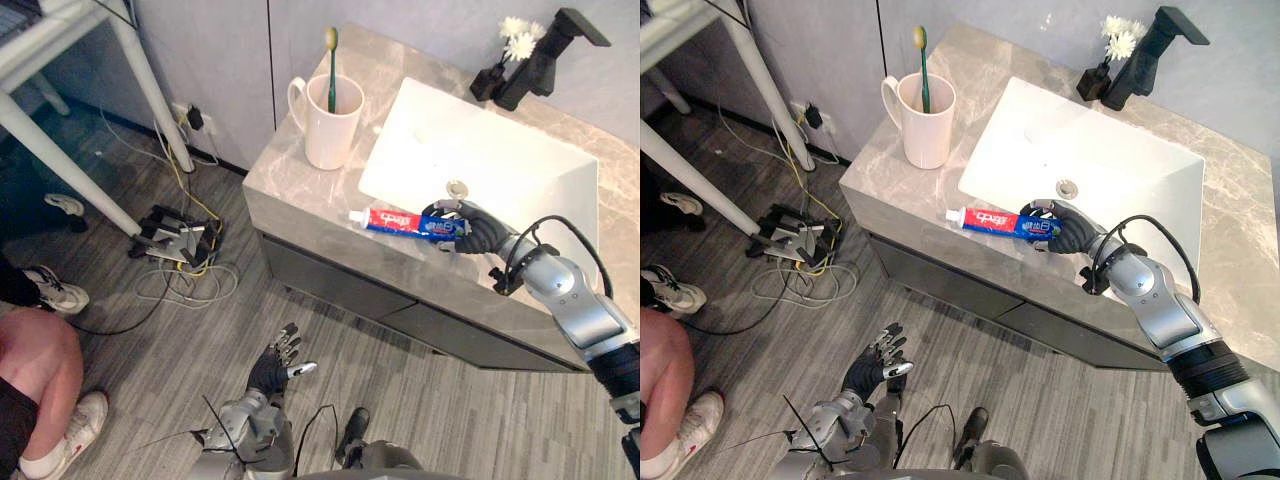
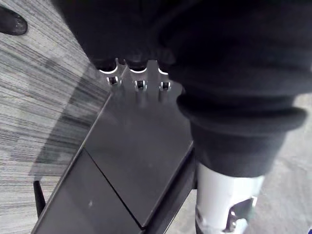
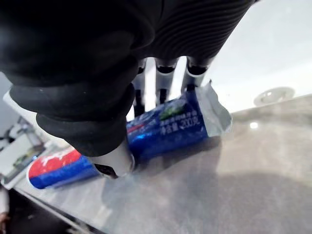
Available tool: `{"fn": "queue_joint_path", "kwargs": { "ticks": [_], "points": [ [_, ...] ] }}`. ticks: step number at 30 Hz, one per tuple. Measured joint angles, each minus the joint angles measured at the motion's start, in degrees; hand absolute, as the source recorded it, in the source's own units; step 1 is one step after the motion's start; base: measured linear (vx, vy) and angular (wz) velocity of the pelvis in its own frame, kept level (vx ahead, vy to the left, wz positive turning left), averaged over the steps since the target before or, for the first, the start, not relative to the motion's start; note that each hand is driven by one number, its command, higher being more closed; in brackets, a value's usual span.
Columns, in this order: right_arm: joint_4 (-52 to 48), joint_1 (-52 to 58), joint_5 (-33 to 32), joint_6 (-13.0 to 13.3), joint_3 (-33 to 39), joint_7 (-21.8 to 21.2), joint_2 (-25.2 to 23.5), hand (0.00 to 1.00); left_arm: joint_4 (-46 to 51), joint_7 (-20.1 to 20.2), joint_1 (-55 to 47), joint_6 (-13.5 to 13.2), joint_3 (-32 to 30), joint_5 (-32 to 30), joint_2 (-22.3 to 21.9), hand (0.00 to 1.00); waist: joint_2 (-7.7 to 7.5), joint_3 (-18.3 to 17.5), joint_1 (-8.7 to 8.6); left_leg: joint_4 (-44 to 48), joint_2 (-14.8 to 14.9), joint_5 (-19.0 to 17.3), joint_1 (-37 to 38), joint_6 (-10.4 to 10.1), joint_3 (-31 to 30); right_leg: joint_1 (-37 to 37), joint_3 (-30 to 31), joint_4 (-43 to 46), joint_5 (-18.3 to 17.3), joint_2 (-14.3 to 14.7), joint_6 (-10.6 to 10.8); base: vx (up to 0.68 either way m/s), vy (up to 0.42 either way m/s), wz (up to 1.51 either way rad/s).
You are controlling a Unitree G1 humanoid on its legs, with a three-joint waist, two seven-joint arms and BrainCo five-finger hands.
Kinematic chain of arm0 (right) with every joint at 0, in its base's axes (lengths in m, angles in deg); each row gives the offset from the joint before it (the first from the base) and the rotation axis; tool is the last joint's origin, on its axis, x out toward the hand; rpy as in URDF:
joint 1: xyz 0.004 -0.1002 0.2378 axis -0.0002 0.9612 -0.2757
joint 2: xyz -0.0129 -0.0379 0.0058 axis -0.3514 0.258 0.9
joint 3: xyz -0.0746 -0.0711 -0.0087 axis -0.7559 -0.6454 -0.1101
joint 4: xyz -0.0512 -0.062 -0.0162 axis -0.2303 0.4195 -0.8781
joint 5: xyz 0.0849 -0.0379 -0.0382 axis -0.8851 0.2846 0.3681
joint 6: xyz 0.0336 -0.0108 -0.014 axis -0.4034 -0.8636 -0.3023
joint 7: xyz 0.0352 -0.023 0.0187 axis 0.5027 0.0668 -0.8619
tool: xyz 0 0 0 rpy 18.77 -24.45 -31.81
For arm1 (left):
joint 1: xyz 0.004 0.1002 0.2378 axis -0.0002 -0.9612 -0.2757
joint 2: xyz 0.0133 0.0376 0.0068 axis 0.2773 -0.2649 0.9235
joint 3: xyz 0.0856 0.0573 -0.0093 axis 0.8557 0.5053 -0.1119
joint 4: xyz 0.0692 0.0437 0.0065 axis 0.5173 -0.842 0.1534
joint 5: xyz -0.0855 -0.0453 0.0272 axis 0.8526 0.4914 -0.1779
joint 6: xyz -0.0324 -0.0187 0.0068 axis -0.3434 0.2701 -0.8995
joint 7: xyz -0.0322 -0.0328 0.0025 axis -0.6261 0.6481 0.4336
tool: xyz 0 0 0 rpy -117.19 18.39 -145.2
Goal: Organize washtable
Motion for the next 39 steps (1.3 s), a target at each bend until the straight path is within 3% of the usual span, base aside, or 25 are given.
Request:
{"fn": "queue_joint_path", "kwargs": {
  "ticks": [7, 9, 15, 20, 28, 39],
  "points": [
    [0.31, 0.60, 0.34, 0.01, 0.36, -2.55, -0.32, 1.00, 3.09, 0.84, 0.05, 0.22, 0.20, 1.49, -0.01, 0.00, 0.37, -2.97, -0.60, -0.02, -0.06, 0.00, 1.12, -0.03, 0.03, 1.23, -0.10, -0.20, 0.01, 0.05, 0.01, -0.01, 0.001, 0.00],
    [0.75, 0.10, -0.42, 0.01, 2.76, -2.43, -0.57, 1.00, 8.01, 0.83, 0.03, 0.25, -0.64, 4.41, -0.17, 0.00, 1.29, -3.53, -1.24, -0.05, -0.19, 0.00, 1.66, -0.04, 0.05, 1.71, -0.15, -0.01, -0.01, 0.09, 0.03, -0.05, 0.013, 0.05],
    [-0.49, -5.86, -6.93, 0.20, 15.13, 5.43, -4.24, 1.00, 19.31, -0.17, 0.64, 0.01, -4.30, 11.04, -0.65, 0.00, 5.36, -6.37, -2.30, -0.05, -0.63, -0.18, 2.16, -0.29, 0.53, 2.47, -0.18, -0.96, 0.37, -0.03, 0.42, -0.04, 0.028, -0.01],
    [-3.59, -6.44, -7.60, 0.61, 16.22, 7.00, -7.39, 1.00, 22.36, -0.33, 0.91, 0.01, -3.92, 12.58, -0.50, 0.00, 5.69, -7.92, -3.12, -0.05, -0.69, -0.08, 2.95, -0.15, 1.02, 2.98, 0.04, -1.51, 0.87, 0.11, 0.03, 0.01, -0.001, -0.04],
    [-4.99, -4.57, -8.07, 0.30, 16.20, 6.57, -12.90, 1.00, 22.31, -0.79, 5.40, 0.97, 2.91, 13.60, -1.26, 0.00, 6.35, -8.45, -3.29, -0.06, -0.78, 0.03, 3.98, -0.01, 1.25, 3.91, 0.15, -1.85, 1.02, 0.02, 0.23, 0.00, -0.001, -0.02],
    [-13.39, 0.94, -10.89, -1.03, 13.67, 5.87, -23.80, 1.00, 20.55, -5.84, 19.73, 2.26, 4.00, 14.70, 1.64, 0.00, 6.96, -8.91, -4.79, -0.05, -0.85, 0.07, 4.58, 0.02, 1.14, 4.29, 0.50, -1.68, 1.04, -0.06, 0.22, 0.00, -0.001, -0.01]
  ]
}}
